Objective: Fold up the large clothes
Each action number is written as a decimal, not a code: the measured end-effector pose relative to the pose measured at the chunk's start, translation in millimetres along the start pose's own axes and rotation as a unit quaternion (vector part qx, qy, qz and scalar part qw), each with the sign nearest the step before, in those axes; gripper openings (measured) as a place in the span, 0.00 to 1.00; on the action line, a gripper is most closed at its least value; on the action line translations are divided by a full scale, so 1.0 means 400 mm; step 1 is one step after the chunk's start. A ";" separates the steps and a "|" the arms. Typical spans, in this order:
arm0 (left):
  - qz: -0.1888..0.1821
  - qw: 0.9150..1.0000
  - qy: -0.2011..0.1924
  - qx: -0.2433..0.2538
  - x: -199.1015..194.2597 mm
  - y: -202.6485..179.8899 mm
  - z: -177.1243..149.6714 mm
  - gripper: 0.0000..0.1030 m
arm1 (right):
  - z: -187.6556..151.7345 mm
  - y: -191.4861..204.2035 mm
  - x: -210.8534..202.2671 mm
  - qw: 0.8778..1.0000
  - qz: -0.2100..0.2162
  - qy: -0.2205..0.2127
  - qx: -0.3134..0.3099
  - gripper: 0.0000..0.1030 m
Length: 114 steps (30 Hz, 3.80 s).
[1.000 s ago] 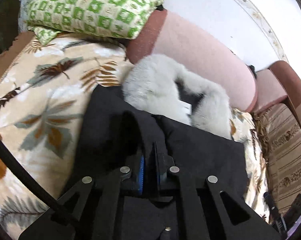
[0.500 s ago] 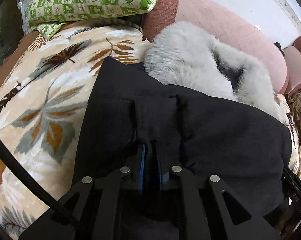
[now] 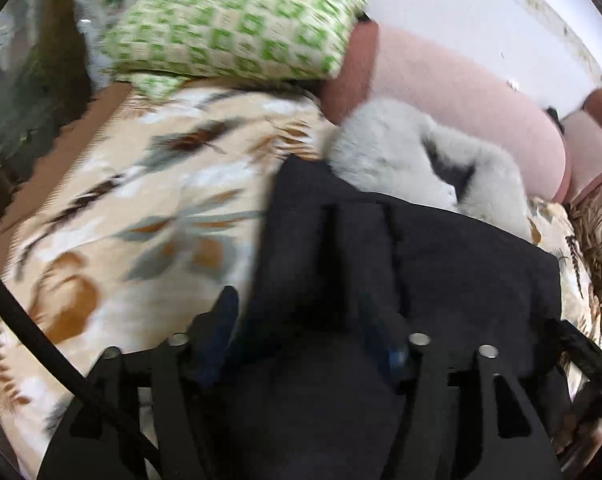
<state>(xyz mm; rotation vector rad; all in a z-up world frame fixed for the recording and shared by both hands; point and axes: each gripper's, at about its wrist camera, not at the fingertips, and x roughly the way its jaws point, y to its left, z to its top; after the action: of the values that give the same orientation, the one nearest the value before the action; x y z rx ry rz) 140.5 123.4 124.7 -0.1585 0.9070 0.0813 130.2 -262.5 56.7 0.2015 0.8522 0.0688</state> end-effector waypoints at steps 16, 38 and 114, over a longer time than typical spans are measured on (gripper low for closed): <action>-0.191 0.964 0.130 -0.135 0.059 0.271 -0.278 0.69 | -0.308 -0.350 -0.207 0.985 0.025 0.065 0.158 0.75; -0.343 0.913 0.134 -0.173 -0.040 0.274 -0.423 0.69 | -0.469 -0.331 -0.235 0.919 0.281 0.127 0.245 0.77; -0.047 0.987 0.098 -0.122 0.449 -0.069 0.372 0.17 | 0.344 -0.078 0.225 0.979 0.128 0.044 0.150 0.15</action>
<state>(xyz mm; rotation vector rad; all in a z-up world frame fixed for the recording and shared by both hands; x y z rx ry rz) 370.1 122.3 75.6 -0.4434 1.0832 0.0903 292.3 -301.1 72.0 0.5949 0.9192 0.1924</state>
